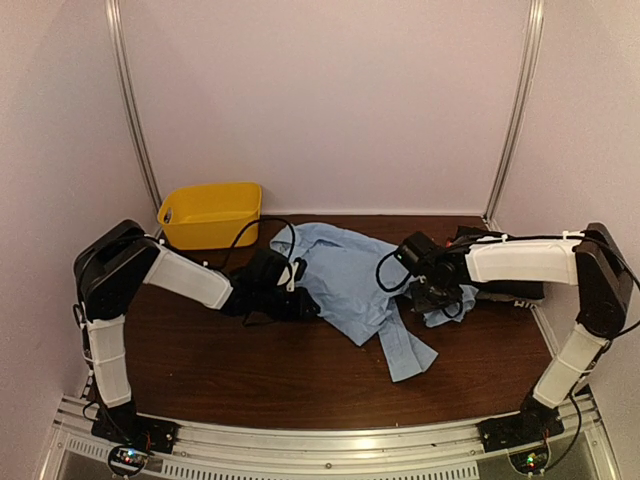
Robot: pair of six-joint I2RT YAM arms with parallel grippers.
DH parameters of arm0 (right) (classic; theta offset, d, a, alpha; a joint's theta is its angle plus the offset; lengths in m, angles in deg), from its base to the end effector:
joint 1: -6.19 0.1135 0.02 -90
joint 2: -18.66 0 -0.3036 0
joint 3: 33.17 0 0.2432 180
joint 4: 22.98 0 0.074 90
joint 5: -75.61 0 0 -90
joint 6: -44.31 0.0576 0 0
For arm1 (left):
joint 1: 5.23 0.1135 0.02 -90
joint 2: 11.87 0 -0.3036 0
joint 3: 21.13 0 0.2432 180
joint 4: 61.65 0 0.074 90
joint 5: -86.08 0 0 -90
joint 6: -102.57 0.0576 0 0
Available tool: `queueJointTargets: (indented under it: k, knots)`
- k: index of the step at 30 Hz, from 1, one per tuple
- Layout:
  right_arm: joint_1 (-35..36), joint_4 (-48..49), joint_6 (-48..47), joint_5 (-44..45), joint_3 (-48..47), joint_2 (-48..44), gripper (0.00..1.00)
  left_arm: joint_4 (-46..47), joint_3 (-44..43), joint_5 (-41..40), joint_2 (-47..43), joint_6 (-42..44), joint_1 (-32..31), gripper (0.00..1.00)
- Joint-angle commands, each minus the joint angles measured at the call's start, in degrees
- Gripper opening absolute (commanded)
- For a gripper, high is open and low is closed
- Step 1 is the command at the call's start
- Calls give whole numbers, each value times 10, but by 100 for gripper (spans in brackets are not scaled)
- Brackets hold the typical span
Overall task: Fold and stack the long sleeve shirts
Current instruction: Pick up the crumpled shirt from the center of the board.
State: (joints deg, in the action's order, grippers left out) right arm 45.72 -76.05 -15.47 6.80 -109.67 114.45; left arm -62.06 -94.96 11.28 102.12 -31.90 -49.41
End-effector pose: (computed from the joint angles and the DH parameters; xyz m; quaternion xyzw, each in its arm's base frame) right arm 0.2592 0.1869 0.2135 -0.0507 0.9704 -0.0629 0.2275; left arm 0.2962 -0.3089 0.1497 0.0530 0.9006 -0.3755 0.2125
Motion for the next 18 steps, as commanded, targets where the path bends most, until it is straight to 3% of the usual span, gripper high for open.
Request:
queueJointTargets:
  k: [1, 3, 9, 18]
  knots:
    - [3, -41, -6, 29, 11, -48, 0, 25, -15, 2, -12, 23, 9, 6]
    - [1, -57, -8, 35, 13, -66, 0, 13, -16, 2, -27, 38, 16, 0]
    - [-13, -113, -9, 52, 15, -131, 0, -52, 0, -18, -126, 99, 52, 0]
    - [-29, -126, -67, -9, 20, -217, 0, -252, -21, -14, -273, 213, 115, 0]
